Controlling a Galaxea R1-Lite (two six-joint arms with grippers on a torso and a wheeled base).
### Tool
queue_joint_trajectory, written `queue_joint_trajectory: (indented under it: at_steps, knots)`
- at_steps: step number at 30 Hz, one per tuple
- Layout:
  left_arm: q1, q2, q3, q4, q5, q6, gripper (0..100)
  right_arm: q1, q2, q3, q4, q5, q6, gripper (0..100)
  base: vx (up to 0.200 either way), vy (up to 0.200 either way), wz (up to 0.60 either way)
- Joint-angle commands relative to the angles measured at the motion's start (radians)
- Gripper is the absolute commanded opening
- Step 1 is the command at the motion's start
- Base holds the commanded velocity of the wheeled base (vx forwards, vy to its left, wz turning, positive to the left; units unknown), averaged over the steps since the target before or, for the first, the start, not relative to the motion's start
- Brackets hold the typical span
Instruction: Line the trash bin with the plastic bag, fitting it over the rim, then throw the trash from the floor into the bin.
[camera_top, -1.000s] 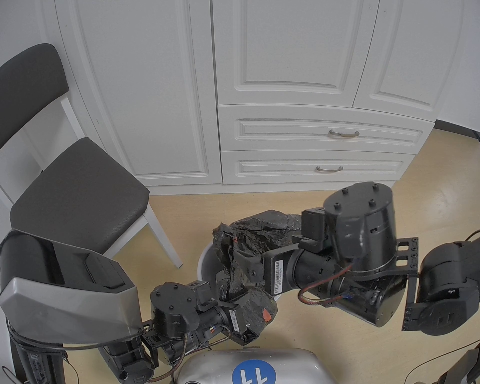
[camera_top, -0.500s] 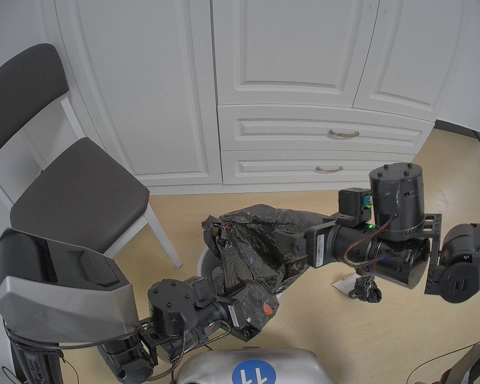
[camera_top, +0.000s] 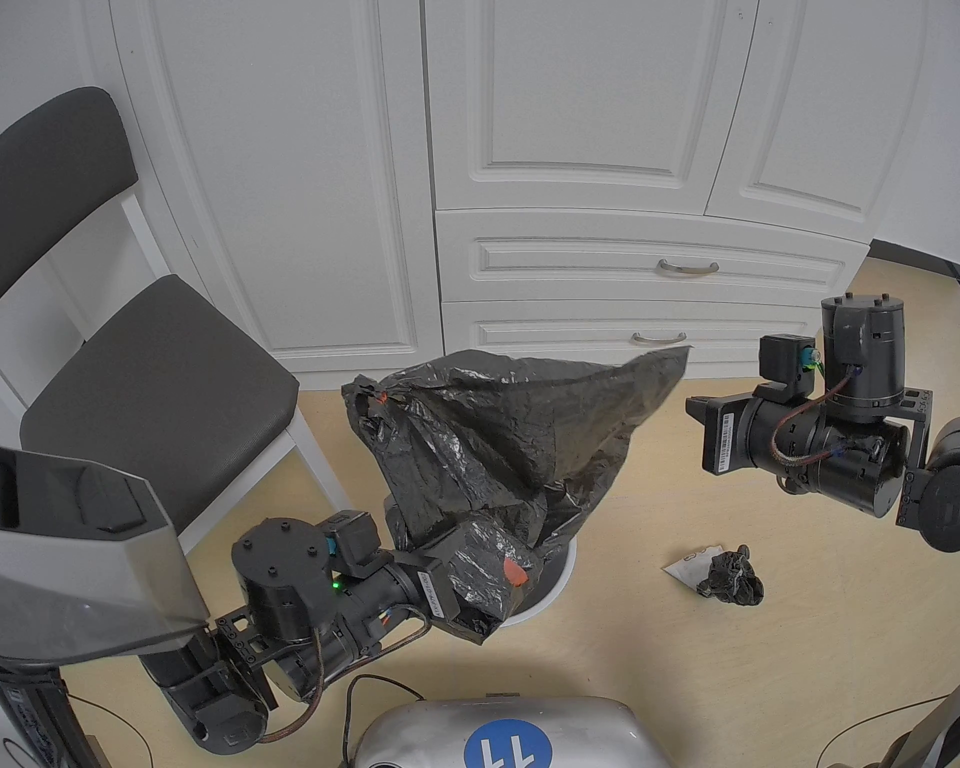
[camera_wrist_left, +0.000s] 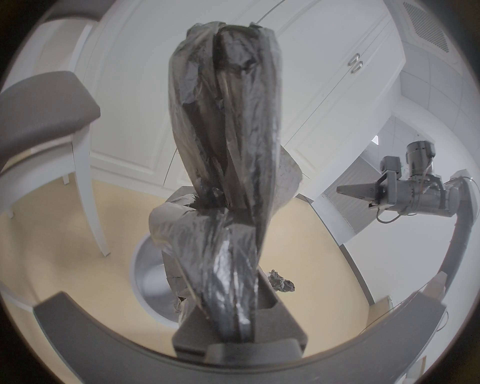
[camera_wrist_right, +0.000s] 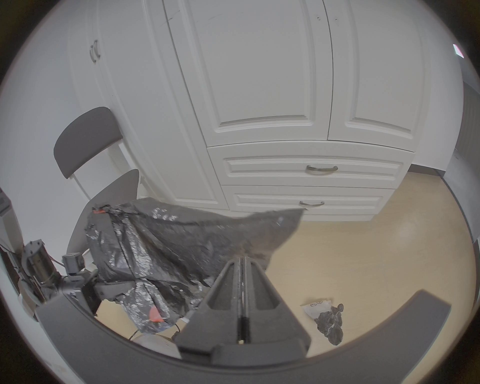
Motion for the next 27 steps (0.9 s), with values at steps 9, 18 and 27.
queue_joint_trajectory:
  at_steps: [9,18,27]
  knots:
    - [0.04,-0.121,0.105,0.001,-0.103,0.07,0,-0.013,-0.005,0.004,-0.003,0.001,-0.001,0,0.0,0.0,0.0]
    - [0.011,-0.09,0.163,0.001,-0.16,0.077,0,-0.006,0.006,0.004,0.001,0.001,-0.001,0,0.0,0.0,0.0]
    - [0.011,-0.09,0.212,0.001,-0.232,0.123,0,-0.006,0.017,0.004,0.001,0.001,-0.001,0,0.0,0.0,0.0]
